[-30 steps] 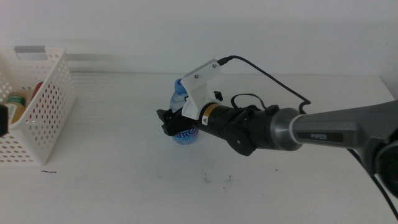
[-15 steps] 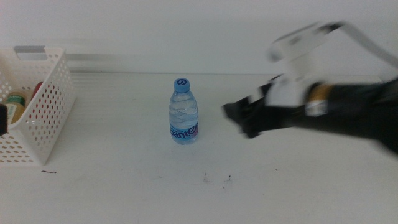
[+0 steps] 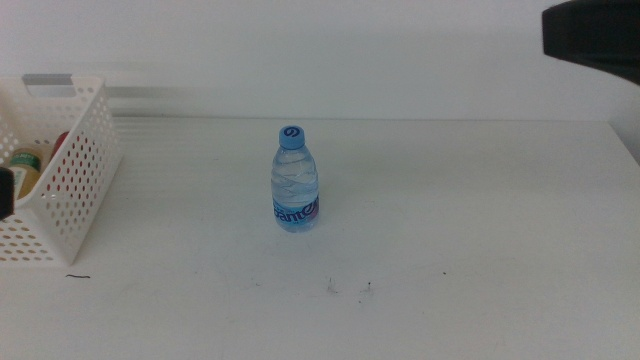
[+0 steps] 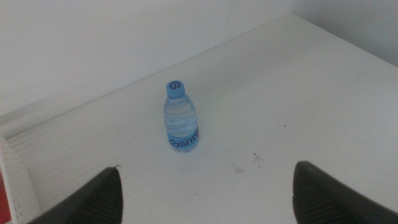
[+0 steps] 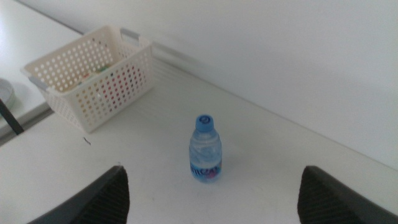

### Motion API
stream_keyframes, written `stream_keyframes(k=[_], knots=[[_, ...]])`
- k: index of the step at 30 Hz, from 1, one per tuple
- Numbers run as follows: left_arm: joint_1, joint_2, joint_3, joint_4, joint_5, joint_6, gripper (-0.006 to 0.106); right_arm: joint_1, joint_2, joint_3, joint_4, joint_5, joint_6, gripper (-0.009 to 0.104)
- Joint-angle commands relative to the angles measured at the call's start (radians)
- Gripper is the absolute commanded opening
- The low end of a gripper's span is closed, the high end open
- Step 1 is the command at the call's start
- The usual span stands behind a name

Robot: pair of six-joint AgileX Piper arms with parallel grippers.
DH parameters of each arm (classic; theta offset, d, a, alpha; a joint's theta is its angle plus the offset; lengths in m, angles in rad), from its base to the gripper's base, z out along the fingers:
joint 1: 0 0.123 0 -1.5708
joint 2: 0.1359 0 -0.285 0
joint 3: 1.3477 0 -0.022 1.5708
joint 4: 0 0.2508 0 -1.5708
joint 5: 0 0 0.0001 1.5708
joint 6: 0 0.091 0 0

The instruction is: Use arms to grab the bottles and put them into the dustbin to the left of the table.

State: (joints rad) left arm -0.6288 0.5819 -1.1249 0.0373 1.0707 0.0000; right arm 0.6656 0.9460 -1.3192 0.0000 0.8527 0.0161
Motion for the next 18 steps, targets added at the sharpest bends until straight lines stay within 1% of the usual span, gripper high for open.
stream_keyframes(k=[1, 14, 16, 18], knots=[[0.001, 0.0, -0.004, -0.002, -0.013, 0.0, 0.094, -0.008, 0.006, -0.033, 0.0, 0.064, -0.016, 0.091], [0.001, 0.0, -0.004, 0.0, -0.013, 0.0, 0.094, -0.008, 0.007, -0.035, 0.0, 0.067, -0.016, 0.091], [0.001, 0.0, -0.005, 0.056, -0.041, 0.0, 0.094, -0.008, 0.007, -0.035, 0.0, 0.067, -0.016, 0.091], [-0.001, 0.009, -0.005, 0.08, -0.077, 0.0, 0.094, -0.008, 0.007, -0.035, 0.0, 0.067, -0.016, 0.091]])
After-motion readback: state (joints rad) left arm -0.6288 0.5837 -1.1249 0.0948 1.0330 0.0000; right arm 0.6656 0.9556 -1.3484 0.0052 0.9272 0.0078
